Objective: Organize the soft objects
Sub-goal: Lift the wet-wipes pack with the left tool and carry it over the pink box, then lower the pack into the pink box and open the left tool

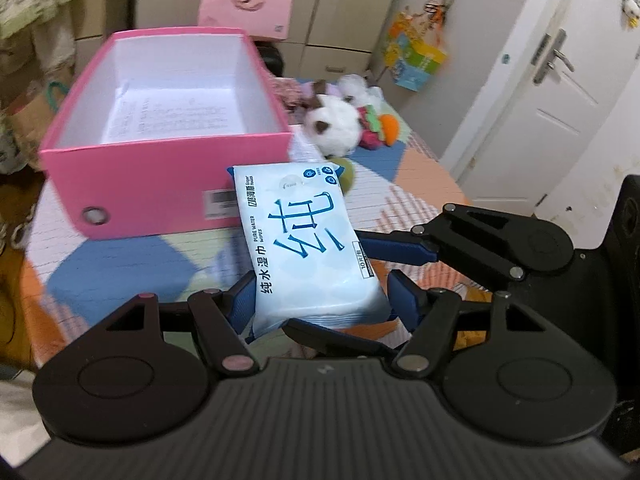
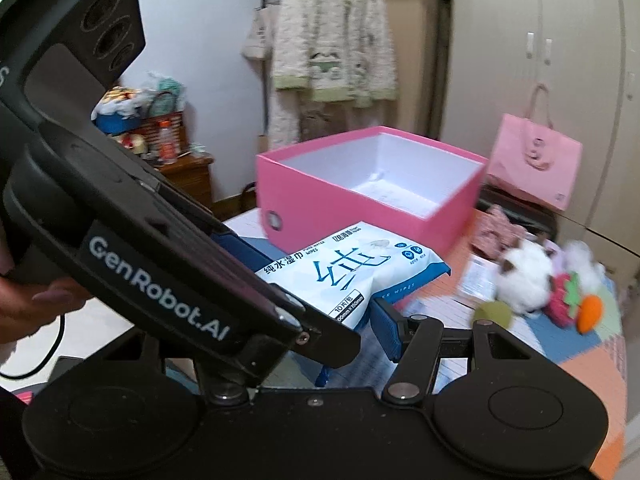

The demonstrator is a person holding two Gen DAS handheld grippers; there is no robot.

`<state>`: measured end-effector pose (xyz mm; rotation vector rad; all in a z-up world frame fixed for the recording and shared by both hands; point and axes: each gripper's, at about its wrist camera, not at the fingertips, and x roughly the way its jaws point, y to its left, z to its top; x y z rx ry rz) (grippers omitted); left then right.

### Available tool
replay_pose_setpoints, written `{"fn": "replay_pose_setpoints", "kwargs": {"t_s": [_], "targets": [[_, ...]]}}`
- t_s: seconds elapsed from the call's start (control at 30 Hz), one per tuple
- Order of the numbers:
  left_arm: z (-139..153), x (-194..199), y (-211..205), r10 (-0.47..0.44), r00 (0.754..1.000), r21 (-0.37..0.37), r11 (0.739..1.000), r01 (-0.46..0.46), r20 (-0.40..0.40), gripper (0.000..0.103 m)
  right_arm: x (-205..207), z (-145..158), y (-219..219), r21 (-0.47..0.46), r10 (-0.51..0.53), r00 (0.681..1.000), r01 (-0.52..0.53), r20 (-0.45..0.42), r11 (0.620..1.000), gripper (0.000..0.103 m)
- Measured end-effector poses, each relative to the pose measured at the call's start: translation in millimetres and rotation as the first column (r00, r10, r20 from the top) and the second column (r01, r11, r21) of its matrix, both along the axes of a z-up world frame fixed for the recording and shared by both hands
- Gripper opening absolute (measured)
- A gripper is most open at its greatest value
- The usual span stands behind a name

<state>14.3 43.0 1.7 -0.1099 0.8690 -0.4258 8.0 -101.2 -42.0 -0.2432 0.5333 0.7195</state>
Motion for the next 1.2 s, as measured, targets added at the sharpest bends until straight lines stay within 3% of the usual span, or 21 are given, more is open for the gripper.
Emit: {"fn": "replay_pose_setpoints", "kwargs": {"t_s": [0.33, 0.47, 0.67, 0.97, 1.2], "targets": [[33, 20, 36, 0.011, 0.999, -0.002, 1.0, -0.011, 0.047, 0.067, 24, 30, 37, -0.004, 0.046, 0.998, -0.046, 0.047, 0.999, 0.066], [36, 31, 41, 0.002, 0.996, -0.037, 0.999, 0.001, 0.091, 0.067, 34, 37, 42, -0.04, 0.052, 0.993, -0.048, 0.107, 0.998, 0.068], [35, 63, 51, 0.001, 0.991, -0.096, 0.995, 0.012, 0.133, 0.067, 65, 44, 48, -0.056, 0.024, 0.992, -0.018, 0.121, 0.998, 0.068], [27, 137, 66, 0.018, 0.998, -0.128, 0.992, -0.011, 0.054, 0.067, 145, 43, 50, -0.049, 0.029, 0.999, -0.028, 0.03, 0.998, 0.068], [4, 177, 71, 0.031, 0.999, -0.155, 0.987, -0.035, -0.027, 0.067, 179, 28, 60, -0.083, 0.014, 0.999, -0.017, -0.046, 0.996, 0.068]]}}
